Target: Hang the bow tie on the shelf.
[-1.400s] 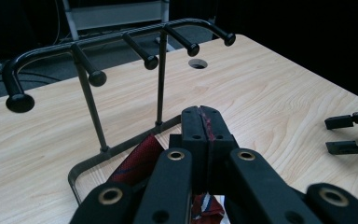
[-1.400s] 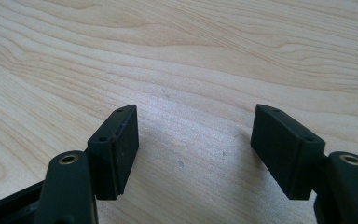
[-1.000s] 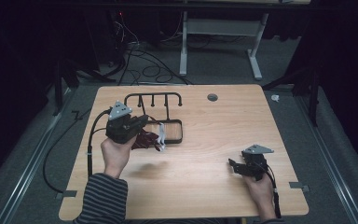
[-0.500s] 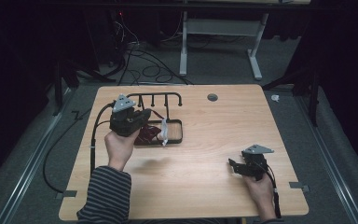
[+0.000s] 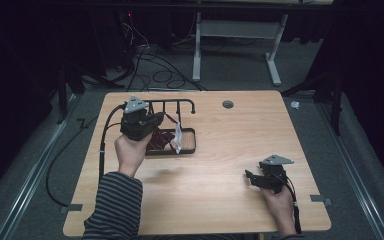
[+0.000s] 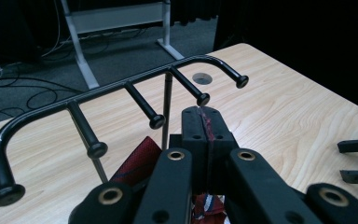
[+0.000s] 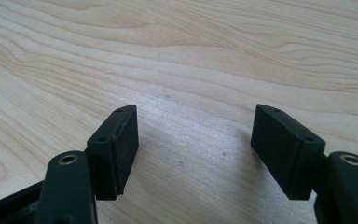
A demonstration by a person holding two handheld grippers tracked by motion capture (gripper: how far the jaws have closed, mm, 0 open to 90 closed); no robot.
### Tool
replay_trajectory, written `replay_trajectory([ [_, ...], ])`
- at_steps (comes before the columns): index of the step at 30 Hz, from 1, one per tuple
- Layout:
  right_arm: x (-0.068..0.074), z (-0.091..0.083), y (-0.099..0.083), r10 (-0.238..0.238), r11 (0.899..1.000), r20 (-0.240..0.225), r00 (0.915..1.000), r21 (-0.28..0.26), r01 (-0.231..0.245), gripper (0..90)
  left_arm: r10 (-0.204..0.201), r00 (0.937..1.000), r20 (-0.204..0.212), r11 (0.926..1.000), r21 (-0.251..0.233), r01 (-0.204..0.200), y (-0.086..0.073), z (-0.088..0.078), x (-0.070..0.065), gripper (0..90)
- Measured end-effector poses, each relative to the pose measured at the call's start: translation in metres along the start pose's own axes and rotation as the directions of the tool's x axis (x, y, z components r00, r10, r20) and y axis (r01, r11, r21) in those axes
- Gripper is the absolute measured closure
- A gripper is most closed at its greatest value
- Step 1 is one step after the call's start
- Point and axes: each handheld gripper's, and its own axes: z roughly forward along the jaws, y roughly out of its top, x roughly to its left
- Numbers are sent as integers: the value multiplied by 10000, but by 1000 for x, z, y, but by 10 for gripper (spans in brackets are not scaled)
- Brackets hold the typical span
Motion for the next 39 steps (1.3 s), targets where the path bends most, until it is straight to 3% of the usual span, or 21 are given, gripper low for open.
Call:
replay_trajectory([
  [19, 0, 0, 0, -28, 10000, 10, 10000, 9, 28, 333, -73, 9997, -242, 9999, 94, 75, 13, 14, 6, 895],
  [26, 0, 0, 0, -31, 10000, 10, 10000, 10, 31, 333, 61, 9989, -468, 9995, 300, -47, 15, 21, 9, 895],
  [39, 0, 0, 0, -28, 10000, 10, 10000, 10, 28, 333, -136, 9961, -873, 9993, 323, 165, 14, 31, 18, 895],
])
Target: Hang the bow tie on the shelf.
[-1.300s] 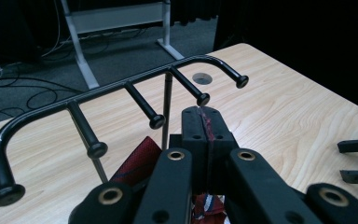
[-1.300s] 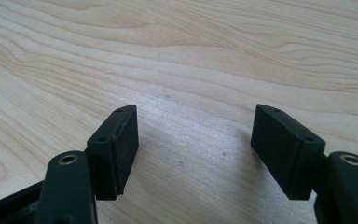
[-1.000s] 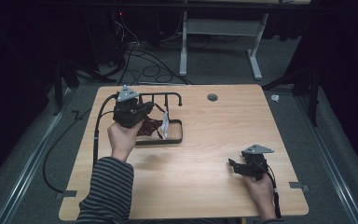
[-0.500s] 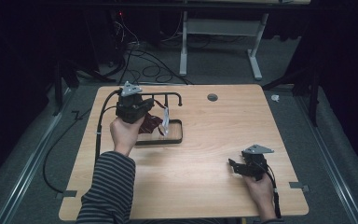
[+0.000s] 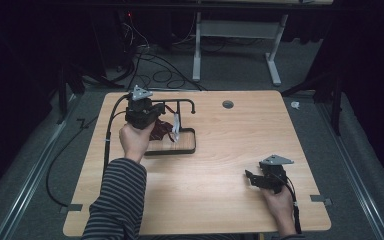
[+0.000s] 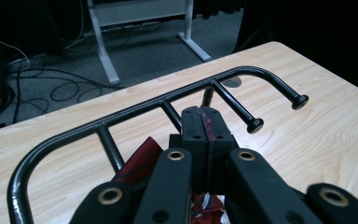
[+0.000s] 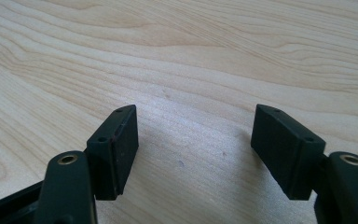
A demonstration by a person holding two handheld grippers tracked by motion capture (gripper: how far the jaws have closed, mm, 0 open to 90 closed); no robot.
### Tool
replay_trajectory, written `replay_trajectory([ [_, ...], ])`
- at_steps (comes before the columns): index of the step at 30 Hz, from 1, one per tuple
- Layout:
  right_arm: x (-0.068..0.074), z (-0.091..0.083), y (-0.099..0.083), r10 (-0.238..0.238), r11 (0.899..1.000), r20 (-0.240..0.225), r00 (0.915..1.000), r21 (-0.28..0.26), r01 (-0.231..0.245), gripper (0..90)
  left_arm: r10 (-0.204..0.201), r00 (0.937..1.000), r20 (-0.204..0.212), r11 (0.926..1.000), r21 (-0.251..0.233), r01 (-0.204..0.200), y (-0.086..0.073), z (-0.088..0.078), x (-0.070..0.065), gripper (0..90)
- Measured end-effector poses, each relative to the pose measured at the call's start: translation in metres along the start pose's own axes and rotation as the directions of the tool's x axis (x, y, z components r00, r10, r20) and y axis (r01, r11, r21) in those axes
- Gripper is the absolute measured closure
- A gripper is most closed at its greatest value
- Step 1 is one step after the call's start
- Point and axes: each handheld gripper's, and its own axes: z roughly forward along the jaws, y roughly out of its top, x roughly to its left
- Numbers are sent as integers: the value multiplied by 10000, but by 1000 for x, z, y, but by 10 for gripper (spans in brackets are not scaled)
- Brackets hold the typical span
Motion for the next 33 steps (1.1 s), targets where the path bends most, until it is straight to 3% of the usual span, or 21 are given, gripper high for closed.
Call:
replay_trajectory([
  [10, 0, 0, 0, 0, 10000, -1, 10000, -1, 0, 333, 165, 9993, -346, 9998, 75, -162, 1, 7, 0, 894],
  [19, 0, 0, 0, 2, 10000, -4, 10000, 0, -2, 333, 80, 9994, -338, 9995, 306, -69, 1, 10, 3, 884],
  [33, 0, 0, 0, -25, 10000, 0, 10000, -4, 25, 333, -52, 9998, -173, 9997, 218, 56, -2, 5, 4, 836],
])
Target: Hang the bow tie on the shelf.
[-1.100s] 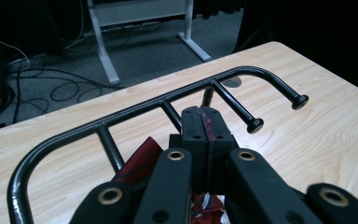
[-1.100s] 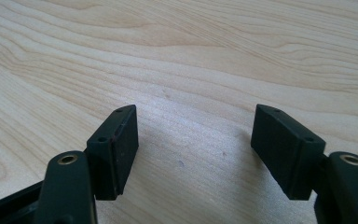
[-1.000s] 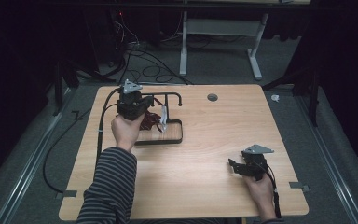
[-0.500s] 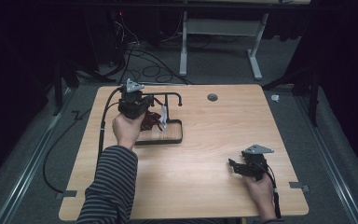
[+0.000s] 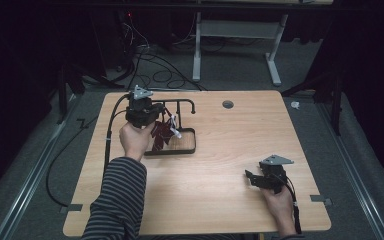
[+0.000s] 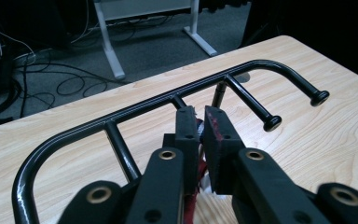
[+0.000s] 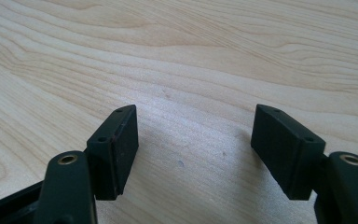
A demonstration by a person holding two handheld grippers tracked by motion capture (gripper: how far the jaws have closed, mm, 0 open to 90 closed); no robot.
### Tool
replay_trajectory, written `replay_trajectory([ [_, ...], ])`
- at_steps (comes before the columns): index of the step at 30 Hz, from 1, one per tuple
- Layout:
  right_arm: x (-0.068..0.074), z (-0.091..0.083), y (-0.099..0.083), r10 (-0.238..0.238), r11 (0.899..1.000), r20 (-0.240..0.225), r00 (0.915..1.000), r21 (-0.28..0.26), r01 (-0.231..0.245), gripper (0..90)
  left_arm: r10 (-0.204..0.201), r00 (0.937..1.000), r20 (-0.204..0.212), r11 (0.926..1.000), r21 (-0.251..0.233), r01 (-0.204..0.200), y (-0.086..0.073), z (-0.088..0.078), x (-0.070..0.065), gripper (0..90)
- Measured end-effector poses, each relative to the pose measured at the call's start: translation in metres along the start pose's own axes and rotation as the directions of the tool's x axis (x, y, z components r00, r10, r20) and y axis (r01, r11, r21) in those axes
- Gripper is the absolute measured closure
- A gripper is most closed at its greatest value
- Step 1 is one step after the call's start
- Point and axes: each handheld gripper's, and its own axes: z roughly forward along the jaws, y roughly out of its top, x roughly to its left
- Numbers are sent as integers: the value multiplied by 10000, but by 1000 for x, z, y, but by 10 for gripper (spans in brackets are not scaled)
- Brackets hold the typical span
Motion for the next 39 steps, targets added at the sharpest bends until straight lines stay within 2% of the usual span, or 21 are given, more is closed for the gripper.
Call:
replay_trajectory([
  [3, 0, 0, 0, -13, 10000, 10, 10000, 1, 13, 333, -34, 10000, 30, 10000, -49, 35, 0, -2, 0, 814],
  [12, 0, 0, 0, -14, 10000, 12, 10000, 1, 14, 333, 236, 9995, 189, 9997, 36, -237, 0, -11, -5, 749],
  [17, 0, 0, 0, -12, 10000, 6, 10000, -1, 12, 334, 143, 9996, 243, 9999, 46, -144, 0, -17, -7, 702],
  [20, 0, 0, 0, -17, 10000, 13, 10000, 3, 17, 333, 233, 9995, 219, 9997, 108, -235, -1, -20, -7, 699],
  [39, 1, 0, 0, -75, 10000, 64, 10000, 5, 75, 333, -21, 9998, 188, 10000, -13, 22, -24, -47, -2, 676],
])
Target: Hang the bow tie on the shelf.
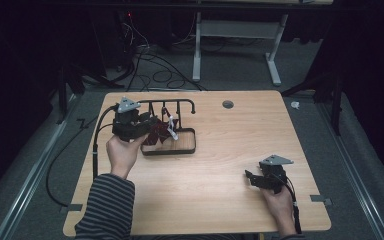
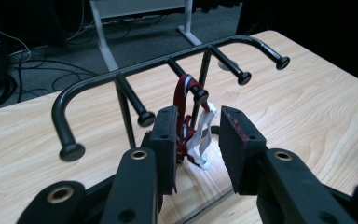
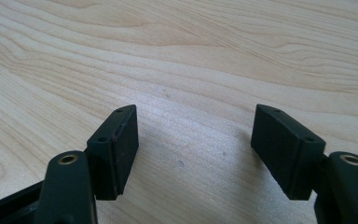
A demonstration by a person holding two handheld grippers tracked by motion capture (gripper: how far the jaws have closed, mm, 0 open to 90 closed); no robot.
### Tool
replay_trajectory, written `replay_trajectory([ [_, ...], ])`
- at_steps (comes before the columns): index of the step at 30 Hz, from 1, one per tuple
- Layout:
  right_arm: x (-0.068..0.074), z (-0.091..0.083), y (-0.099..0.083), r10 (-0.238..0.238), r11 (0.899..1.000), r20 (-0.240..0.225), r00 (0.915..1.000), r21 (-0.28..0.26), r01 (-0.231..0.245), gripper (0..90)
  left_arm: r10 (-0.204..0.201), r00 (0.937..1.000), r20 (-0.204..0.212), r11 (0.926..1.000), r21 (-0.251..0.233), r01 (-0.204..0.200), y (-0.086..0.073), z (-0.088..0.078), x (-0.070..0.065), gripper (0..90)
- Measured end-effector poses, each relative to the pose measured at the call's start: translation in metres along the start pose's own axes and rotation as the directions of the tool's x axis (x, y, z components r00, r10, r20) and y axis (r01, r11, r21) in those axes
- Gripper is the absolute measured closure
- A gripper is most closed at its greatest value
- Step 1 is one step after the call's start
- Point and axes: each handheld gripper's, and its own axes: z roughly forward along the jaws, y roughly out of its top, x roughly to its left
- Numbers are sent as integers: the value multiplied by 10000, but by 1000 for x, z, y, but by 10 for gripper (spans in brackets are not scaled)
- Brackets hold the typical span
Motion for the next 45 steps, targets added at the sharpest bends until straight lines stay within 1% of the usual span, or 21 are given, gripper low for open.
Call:
replay_trajectory([
  [1, 0, 0, 0, 19, 10000, -3, 10000, 4, -19, 333, -47, 10000, -1, 10000, -66, 47, -1, -1, 0, 676],
  [10, 0, 0, 0, 0, 10000, -2, 10000, 14, 0, 334, -93, 10000, -26, 9999, -104, 92, -10, -10, 2, 672],
  [18, 0, 0, 0, -4, 10000, -2, 10000, 18, 4, 334, -130, 9999, -62, 9999, -5, 130, -17, -13, 3, 669],
  [21, 0, 0, 0, -2, 10000, -1, 10000, 17, 2, 334, -194, 9998, -42, 9998, -72, 193, -21, -16, 3, 669],
  [24, 0, 0, 0, -4, 10000, -3, 10000, 19, 4, 334, -150, 9999, -80, 9999, -54, 150, -24, -18, 3, 673],
  [42, 0, 0, 0, 12, 10000, 1, 10000, 20, -12, 333, -338, 9994, -60, 9994, -9, 338, -42, -29, 4, 672],
  [45, 0, 0, 0, 9, 10000, 4, 10000, 28, -9, 333, -416, 9991, -47, 9991, -27, 416, -46, -31, 4, 673],
])
